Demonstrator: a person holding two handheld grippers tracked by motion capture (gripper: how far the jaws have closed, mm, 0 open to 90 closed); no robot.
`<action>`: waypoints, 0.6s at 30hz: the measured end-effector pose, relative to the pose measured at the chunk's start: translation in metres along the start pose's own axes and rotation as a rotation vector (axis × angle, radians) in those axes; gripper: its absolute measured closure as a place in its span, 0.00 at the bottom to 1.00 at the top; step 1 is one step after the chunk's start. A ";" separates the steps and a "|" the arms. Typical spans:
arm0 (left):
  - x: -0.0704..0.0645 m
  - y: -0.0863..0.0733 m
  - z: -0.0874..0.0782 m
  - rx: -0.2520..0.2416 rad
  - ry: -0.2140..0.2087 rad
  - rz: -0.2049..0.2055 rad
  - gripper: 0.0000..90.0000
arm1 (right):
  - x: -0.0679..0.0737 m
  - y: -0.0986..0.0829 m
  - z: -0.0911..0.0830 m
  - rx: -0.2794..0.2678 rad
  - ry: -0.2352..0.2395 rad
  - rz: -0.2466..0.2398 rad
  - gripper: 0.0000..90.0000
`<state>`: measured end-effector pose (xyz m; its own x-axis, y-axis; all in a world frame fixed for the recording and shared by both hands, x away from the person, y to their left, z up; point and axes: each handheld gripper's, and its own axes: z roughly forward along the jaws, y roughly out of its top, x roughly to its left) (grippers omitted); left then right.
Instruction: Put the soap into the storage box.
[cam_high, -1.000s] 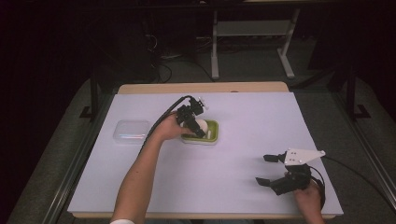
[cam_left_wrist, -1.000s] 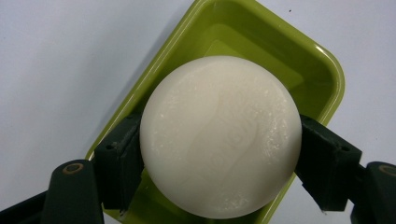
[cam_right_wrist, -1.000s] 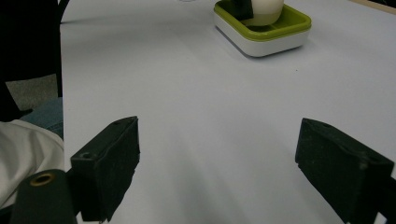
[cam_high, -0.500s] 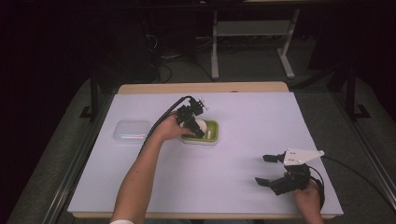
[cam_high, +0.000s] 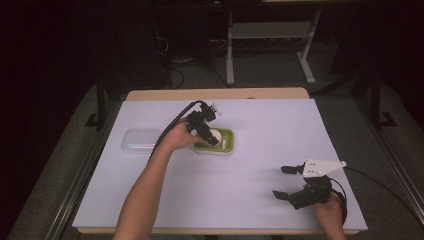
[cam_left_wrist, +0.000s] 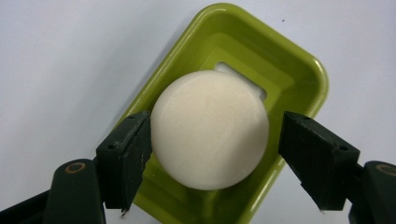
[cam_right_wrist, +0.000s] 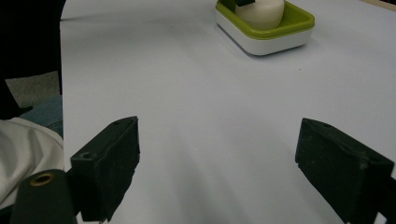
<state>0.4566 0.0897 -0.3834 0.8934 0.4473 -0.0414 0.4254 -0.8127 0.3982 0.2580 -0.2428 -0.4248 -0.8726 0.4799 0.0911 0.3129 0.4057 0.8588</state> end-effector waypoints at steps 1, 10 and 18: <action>-0.001 -0.001 -0.002 -0.006 0.005 0.001 0.28 | 0.000 0.000 0.000 0.002 0.000 0.001 0.14; -0.008 -0.009 -0.017 -0.046 0.017 0.014 0.27 | 0.000 0.000 0.000 0.005 -0.009 0.001 0.14; -0.013 -0.022 -0.025 -0.075 0.023 0.001 0.26 | 0.000 0.001 0.001 0.002 -0.006 0.000 0.14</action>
<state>0.4321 0.1108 -0.3686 0.8899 0.4557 -0.0203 0.4118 -0.7834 0.4656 0.2586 -0.2413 -0.4246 -0.8703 0.4847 0.0878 0.3136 0.4077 0.8576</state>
